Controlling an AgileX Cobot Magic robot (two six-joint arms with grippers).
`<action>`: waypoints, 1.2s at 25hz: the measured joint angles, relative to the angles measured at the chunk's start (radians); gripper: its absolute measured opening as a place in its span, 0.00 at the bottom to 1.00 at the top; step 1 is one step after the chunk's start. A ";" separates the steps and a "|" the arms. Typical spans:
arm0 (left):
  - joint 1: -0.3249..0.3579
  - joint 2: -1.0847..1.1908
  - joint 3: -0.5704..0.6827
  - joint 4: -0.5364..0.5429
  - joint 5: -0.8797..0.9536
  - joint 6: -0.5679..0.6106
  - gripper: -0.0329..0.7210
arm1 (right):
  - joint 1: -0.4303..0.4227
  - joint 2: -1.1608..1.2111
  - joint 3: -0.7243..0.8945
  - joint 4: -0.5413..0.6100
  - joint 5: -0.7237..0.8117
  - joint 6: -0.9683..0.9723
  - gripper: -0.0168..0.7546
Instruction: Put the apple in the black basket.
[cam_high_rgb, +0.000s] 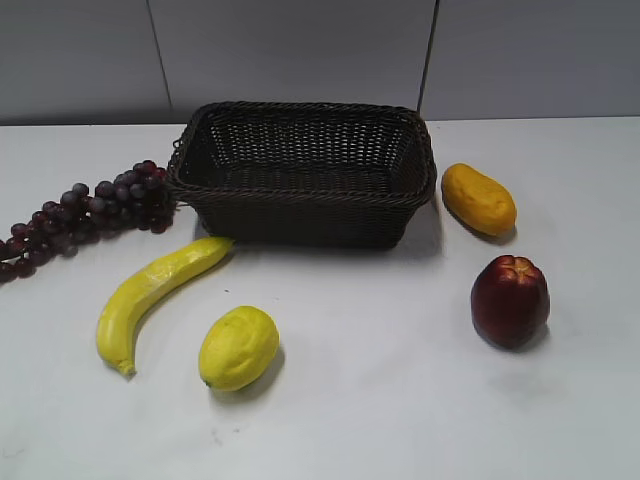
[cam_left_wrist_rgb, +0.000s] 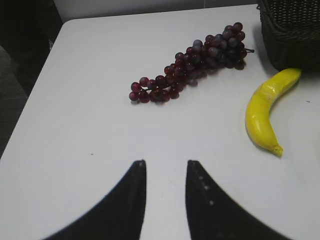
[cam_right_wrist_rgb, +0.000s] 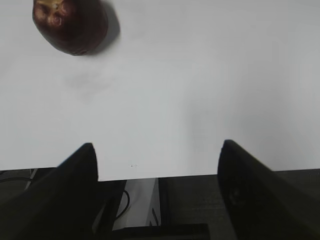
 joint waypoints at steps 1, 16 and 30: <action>0.000 0.000 0.000 0.000 0.000 0.000 0.31 | 0.000 0.027 -0.014 0.000 0.001 0.000 0.75; 0.000 0.000 0.000 0.000 0.000 0.000 0.31 | 0.000 0.306 -0.186 0.011 -0.018 -0.019 0.70; 0.000 0.000 0.000 0.000 0.000 0.000 0.31 | 0.167 0.449 -0.196 0.066 -0.137 0.005 0.70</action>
